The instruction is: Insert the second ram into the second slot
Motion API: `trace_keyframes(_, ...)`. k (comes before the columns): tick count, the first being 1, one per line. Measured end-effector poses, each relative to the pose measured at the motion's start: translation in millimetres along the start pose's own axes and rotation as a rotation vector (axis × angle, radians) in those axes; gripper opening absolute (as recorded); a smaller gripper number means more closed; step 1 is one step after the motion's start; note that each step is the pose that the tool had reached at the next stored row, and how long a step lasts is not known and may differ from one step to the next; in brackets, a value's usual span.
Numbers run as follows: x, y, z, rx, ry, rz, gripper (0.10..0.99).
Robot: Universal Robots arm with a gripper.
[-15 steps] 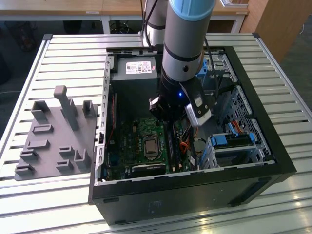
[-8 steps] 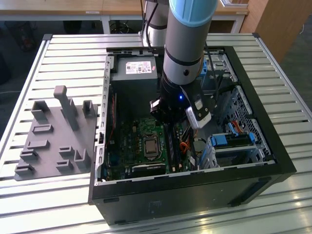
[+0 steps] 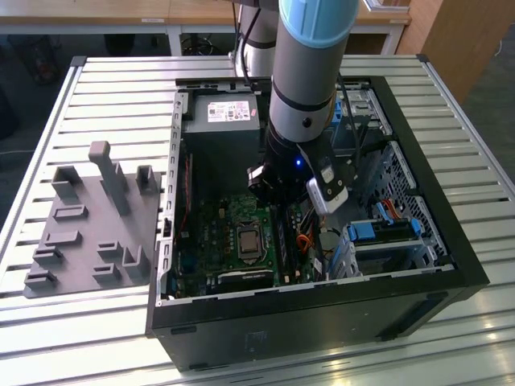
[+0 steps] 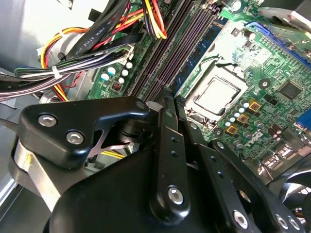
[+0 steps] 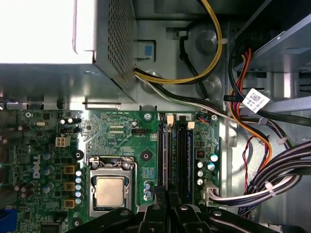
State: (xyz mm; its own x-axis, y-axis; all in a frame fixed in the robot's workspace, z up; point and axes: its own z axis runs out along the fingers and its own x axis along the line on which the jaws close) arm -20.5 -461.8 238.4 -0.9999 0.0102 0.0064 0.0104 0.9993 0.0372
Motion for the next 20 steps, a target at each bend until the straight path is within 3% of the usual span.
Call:
trace_keyframes(14,-1.6,-0.7,3.8,0.000,0.0022,0.000,0.137)
trace_keyframes(20,-2.5,-1.3,5.4,0.000,0.0075,0.000,0.137)
